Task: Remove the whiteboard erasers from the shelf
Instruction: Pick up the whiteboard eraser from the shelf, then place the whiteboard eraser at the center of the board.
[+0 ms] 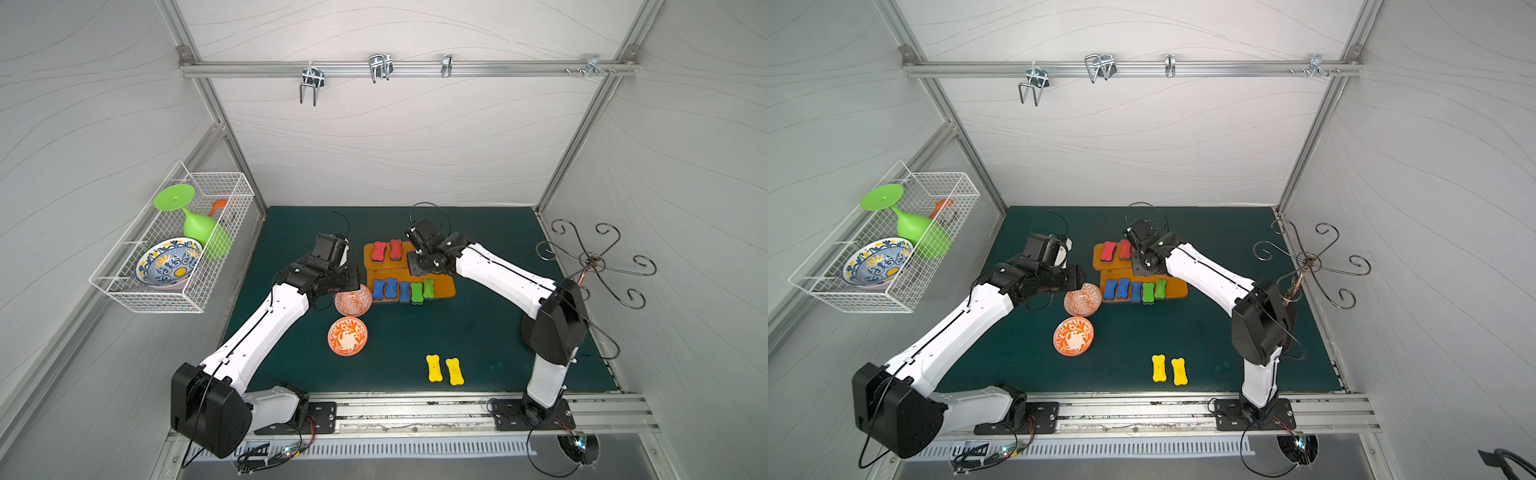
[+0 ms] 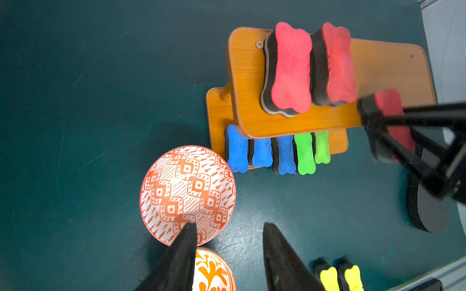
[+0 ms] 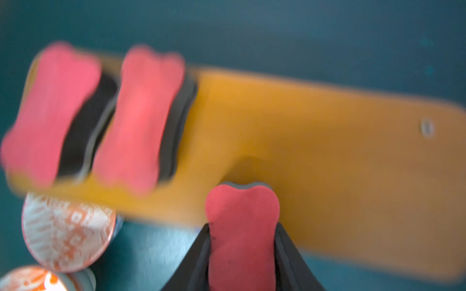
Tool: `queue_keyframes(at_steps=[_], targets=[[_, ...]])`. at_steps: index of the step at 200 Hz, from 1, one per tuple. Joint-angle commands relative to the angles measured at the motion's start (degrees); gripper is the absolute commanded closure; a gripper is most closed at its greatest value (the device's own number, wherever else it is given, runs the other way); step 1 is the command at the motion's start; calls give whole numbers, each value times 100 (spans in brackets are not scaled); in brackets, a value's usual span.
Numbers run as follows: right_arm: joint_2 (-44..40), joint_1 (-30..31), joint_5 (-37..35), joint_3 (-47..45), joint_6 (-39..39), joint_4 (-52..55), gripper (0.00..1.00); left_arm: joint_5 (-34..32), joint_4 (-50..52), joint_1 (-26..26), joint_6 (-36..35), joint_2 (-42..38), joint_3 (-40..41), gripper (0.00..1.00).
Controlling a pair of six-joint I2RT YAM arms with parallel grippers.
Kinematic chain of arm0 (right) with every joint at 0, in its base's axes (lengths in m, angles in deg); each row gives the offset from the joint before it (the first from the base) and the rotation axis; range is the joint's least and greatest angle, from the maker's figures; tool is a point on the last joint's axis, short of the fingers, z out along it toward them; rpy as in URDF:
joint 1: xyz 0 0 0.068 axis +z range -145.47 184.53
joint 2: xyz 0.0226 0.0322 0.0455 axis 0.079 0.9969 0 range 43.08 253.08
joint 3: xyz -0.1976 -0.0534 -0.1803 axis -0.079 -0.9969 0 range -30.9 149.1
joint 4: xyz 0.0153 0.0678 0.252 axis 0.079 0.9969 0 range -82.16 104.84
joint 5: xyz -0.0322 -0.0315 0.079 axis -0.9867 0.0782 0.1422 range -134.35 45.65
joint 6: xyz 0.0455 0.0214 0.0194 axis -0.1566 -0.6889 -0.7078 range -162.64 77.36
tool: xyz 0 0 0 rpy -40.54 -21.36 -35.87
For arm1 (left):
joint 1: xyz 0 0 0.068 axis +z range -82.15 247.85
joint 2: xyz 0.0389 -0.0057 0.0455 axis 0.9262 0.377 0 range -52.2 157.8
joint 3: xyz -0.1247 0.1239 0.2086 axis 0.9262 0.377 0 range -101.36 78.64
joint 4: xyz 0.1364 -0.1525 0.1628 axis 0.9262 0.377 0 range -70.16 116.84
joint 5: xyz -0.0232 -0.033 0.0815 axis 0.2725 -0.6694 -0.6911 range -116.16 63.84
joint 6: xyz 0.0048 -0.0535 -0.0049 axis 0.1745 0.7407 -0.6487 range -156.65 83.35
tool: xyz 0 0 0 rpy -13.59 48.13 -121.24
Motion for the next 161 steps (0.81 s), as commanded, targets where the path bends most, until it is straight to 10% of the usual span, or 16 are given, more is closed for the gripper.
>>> queue_keyframes(at_steps=[1, 61, 161], targets=[[-1046, 806, -570, -925, -1044, 449, 61, 193, -226, -11, 57, -176, 25, 54], [-1765, 2487, -372, -2733, -3431, 382, 62, 205, -305, -12, 132, -291, 143, 53], [-362, 2549, 932, -2957, -3371, -643, 61, 39, -288, -9, 107, -312, 142, 53]])
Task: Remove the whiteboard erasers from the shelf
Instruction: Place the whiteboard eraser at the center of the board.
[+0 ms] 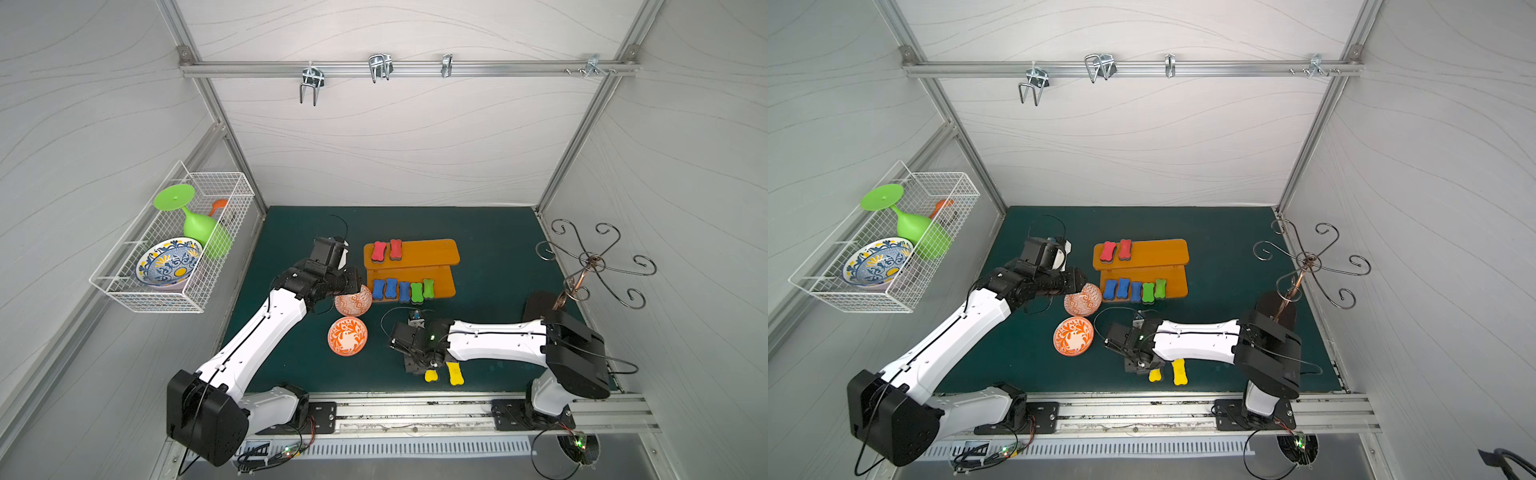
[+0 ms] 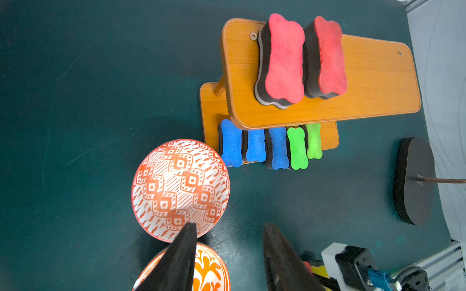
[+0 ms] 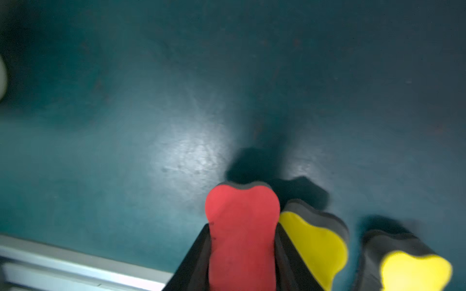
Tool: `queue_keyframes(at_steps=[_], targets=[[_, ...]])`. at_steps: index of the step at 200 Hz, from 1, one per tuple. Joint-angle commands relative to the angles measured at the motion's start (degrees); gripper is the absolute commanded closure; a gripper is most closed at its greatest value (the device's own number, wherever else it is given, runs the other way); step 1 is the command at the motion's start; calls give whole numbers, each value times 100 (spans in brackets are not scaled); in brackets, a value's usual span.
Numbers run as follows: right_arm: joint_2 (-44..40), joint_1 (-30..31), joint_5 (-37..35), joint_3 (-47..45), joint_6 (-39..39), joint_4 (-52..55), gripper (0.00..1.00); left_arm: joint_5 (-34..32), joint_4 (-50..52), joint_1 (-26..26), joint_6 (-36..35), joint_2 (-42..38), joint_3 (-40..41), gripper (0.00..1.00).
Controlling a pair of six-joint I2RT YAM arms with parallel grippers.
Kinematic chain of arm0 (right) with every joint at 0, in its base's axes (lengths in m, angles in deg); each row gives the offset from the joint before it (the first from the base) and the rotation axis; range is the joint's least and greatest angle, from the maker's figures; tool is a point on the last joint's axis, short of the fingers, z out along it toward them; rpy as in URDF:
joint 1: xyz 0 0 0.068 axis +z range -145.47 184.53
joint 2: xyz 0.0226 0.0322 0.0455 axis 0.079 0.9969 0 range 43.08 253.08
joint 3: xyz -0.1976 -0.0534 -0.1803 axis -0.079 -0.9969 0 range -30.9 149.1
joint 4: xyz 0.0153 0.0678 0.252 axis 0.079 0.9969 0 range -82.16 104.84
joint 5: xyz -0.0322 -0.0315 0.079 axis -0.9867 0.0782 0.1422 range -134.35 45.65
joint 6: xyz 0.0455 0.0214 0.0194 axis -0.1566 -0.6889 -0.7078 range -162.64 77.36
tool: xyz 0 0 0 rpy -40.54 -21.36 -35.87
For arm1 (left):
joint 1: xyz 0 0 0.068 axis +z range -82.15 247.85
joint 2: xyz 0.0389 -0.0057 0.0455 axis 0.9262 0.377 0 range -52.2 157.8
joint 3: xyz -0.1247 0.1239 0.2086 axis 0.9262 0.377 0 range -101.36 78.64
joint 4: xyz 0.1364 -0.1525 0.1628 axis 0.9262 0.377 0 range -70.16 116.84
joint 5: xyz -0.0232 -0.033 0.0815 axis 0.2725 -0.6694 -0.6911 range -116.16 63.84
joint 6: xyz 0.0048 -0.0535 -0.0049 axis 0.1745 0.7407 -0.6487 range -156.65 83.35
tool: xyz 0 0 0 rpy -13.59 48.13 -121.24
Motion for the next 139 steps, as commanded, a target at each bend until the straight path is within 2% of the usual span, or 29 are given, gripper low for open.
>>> queue_keyframes(at_steps=[1, 86, 116, 139], targets=[[152, 40, 255, -52, -84, -62, 60, -94, -184, -10, 3, -115, -44, 53], [97, 45, 371, 11, 38, 101, 51, -95, -155, -8, -13, -58, -79, 53], [-279, 72, 36, 343, 178, 666, 43, -143, -157, -2, -42, -83, -100, 53], [-595, -70, -353, 752, 490, 1067, 41, -125, -116, -2, -14, -94, -177, 53]])
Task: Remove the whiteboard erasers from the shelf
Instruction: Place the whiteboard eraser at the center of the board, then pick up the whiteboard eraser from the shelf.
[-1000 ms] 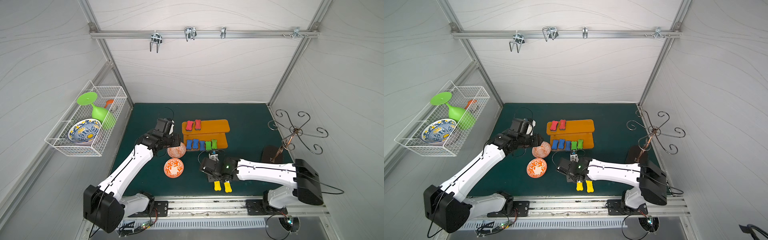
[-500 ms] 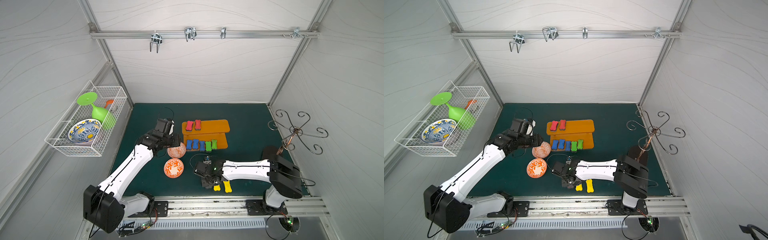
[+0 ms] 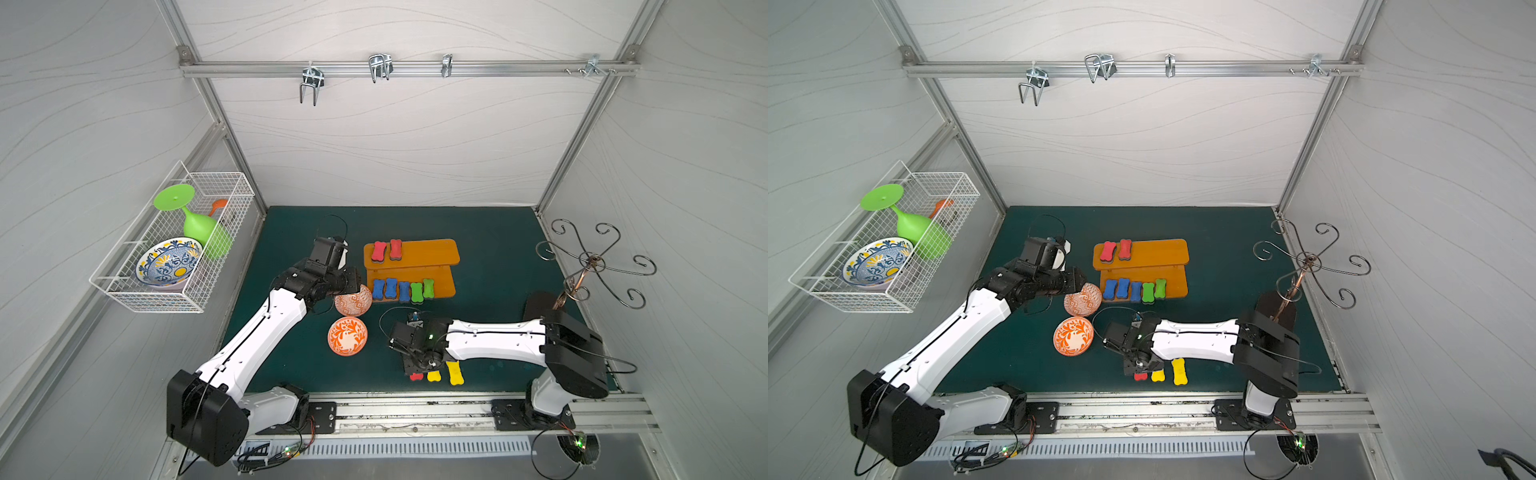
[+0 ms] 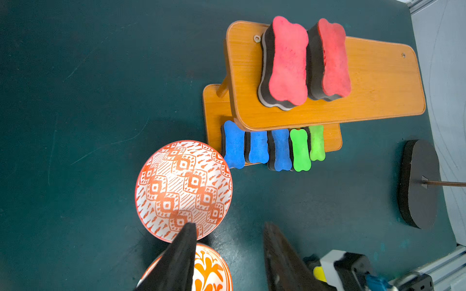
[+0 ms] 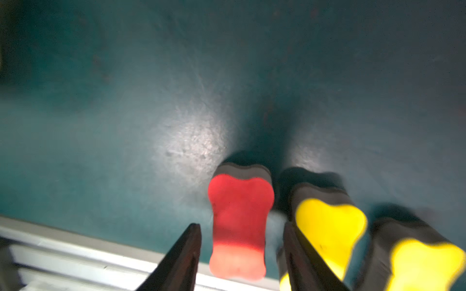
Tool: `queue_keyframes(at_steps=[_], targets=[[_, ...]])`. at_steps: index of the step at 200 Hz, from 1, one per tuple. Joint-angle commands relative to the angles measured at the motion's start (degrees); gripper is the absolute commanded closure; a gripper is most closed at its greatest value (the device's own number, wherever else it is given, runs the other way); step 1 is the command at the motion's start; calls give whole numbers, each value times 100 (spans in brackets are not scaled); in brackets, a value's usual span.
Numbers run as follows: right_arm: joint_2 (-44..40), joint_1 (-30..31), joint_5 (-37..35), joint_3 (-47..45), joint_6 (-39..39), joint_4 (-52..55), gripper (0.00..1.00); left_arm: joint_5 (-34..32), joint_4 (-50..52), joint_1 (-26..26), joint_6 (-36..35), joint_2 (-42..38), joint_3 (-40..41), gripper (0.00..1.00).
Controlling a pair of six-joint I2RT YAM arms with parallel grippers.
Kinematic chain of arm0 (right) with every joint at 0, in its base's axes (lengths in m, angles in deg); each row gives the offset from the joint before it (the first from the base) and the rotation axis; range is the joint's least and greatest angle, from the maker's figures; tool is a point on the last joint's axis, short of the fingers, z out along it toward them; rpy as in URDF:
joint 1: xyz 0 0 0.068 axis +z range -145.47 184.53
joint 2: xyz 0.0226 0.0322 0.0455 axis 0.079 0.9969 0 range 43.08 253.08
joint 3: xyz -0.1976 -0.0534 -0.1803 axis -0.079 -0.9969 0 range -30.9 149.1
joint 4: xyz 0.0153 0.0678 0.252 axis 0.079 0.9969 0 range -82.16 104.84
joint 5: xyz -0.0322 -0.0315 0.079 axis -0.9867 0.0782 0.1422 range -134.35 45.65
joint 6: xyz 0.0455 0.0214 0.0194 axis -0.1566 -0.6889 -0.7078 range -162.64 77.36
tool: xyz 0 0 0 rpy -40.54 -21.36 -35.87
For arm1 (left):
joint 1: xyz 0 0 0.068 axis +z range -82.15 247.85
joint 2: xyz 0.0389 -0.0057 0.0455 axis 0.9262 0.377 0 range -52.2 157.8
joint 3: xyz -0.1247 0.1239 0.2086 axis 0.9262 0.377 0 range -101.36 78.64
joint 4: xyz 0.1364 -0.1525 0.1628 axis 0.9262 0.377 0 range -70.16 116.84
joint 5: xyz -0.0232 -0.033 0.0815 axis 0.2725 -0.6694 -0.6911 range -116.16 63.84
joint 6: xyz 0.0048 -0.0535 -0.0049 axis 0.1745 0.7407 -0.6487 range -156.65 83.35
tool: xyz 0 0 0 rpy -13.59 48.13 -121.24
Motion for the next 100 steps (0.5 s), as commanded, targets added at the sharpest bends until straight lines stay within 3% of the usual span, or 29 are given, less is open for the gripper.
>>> queue_keyframes(at_steps=[1, 46, 100], targets=[[-502, -116, -472, 507, 375, 658, 41, -51, -120, -2, -11, -95, -177, 53], [-582, -1235, -650, 1763, 1772, 665, 40, -21, -94, -2, 221, -25, -220, 53], [608, -2320, -332, 3697, 3054, 465, 34, -231, 98, -1, 206, 196, -524, 53]])
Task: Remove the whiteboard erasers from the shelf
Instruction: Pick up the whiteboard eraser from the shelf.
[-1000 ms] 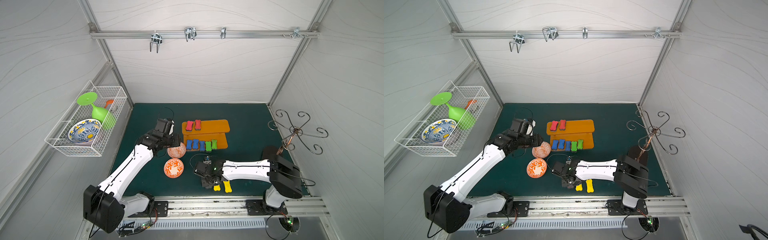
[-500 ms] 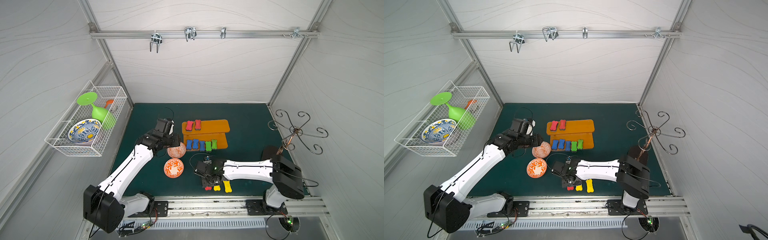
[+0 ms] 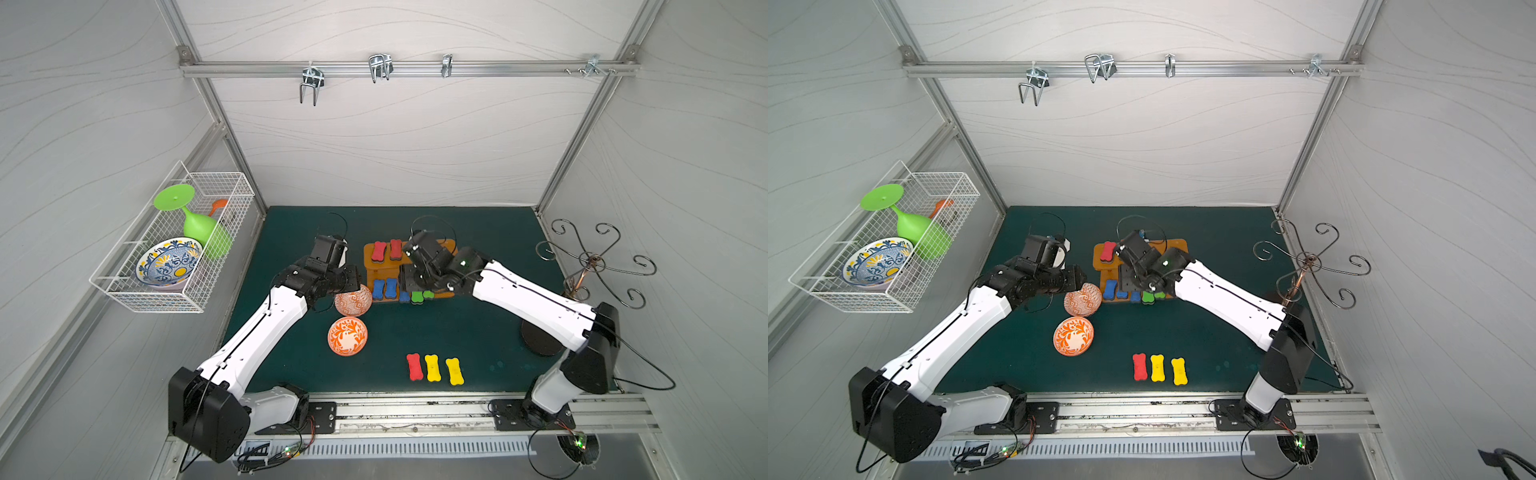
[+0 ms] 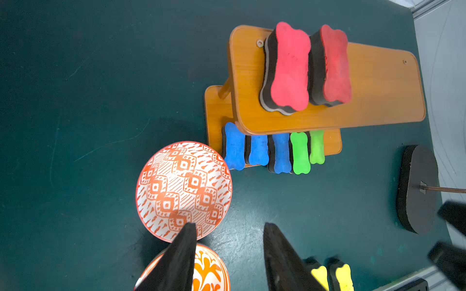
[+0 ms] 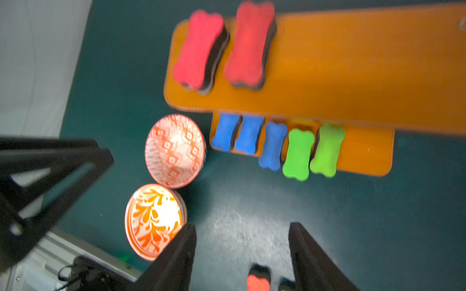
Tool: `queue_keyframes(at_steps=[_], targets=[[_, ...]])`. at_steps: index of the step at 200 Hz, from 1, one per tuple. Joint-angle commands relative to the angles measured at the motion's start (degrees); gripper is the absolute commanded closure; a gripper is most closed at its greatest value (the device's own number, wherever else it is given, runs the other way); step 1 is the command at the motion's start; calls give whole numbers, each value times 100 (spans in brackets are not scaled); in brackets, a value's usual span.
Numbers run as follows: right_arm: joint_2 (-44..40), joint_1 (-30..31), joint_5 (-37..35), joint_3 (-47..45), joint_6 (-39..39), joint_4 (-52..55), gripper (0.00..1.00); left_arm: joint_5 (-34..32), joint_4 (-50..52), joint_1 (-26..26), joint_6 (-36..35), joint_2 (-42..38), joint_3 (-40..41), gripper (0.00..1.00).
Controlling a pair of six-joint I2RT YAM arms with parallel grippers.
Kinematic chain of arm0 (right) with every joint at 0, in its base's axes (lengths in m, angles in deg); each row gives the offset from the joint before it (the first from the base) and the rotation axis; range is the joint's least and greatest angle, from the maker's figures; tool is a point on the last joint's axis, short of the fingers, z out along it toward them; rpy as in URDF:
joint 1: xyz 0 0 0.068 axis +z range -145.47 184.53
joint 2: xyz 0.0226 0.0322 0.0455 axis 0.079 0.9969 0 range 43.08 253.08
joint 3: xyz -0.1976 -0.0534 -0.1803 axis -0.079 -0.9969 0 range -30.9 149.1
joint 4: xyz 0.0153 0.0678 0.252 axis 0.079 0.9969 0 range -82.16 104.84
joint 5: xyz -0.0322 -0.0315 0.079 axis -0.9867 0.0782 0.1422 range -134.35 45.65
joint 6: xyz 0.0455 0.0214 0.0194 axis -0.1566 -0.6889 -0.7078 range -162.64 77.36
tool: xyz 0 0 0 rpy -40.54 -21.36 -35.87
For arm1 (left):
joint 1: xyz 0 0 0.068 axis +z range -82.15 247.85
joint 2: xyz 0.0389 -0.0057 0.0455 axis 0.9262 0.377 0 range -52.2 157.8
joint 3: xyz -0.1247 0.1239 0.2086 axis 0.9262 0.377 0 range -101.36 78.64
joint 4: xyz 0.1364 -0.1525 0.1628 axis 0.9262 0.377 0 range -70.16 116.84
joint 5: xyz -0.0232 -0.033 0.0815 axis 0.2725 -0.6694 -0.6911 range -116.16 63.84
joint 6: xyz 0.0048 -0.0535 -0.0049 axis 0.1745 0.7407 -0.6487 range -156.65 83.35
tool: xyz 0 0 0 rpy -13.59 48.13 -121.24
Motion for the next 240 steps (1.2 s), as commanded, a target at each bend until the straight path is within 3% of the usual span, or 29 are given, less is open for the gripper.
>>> queue_keyframes(at_steps=[1, 26, 74, 130, 240], targets=[[533, -291, 93, 575, 775, 13, 34, -144, -17, -1, 48, 56, -289, 53], [1039, -531, 180, 1179, 937, -46, 27, -287, -47, -2, -10, 45, -209, 53], [2080, -671, -31, 2390, 995, 491, 27, -340, -51, 91, -39, 7, -81, 53], [2436, -756, -82, 2537, 942, 453, 35, -362, -30, 104, -65, -58, -28, 53], [3068, -842, -113, 3064, 1030, 462, 40, -366, -50, 121, -82, -140, 78, 52]])
